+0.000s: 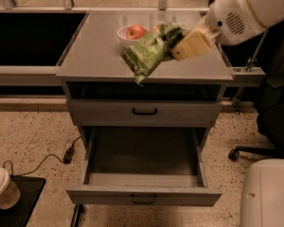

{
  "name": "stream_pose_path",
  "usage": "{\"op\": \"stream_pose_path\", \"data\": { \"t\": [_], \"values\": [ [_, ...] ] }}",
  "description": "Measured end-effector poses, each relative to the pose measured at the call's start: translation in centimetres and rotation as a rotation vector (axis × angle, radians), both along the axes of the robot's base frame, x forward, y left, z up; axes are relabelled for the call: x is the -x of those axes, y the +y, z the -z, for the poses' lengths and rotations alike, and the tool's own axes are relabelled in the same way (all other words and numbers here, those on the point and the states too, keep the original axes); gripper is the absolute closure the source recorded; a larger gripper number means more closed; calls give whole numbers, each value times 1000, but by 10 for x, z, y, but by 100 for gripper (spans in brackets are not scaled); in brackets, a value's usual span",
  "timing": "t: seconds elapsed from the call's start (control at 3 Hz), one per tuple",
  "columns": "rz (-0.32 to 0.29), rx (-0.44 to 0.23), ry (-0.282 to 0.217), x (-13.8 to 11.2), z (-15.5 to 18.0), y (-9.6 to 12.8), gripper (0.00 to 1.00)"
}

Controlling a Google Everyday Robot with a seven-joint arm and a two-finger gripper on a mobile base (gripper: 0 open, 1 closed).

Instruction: Place green jalapeno chip bag into middle drawer

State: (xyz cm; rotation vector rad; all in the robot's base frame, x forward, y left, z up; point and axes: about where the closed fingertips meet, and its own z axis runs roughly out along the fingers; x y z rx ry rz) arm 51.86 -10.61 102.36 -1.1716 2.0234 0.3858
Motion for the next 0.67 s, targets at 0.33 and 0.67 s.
{"op": "stream_pose_path", "data": {
  "t": [0.33, 0.67],
  "values": [
    [-13, 15, -97, 26, -42, 16, 100],
    [-15, 1, -107, 22, -44, 20, 100]
  ]
}}
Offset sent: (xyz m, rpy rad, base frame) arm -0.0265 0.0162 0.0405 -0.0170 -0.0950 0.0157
